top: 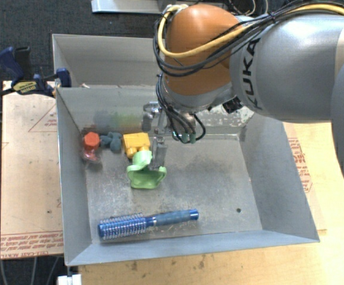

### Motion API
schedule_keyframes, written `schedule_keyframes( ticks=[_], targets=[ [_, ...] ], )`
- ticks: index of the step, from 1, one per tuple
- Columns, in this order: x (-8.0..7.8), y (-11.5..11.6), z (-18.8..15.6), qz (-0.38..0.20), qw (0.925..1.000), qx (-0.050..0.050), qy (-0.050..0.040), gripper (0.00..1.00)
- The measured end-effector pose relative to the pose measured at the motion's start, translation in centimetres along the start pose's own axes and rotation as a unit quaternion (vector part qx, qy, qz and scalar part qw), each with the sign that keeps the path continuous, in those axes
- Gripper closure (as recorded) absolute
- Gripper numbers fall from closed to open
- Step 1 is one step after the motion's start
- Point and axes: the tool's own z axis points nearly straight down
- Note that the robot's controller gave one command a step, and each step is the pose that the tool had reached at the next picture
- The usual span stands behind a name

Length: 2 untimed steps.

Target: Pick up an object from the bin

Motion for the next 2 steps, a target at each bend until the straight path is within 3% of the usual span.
schedule_keyframes(
  ticks=[1,2],
  targets=[
    [5.1,-1.2,11.4,-0.044,0.9990,0.000,0.0007,0.00],
    [10.7,-0.9,17.2,-0.121,0.9926,-0.001,-0.0089,0.00]
  ],
)
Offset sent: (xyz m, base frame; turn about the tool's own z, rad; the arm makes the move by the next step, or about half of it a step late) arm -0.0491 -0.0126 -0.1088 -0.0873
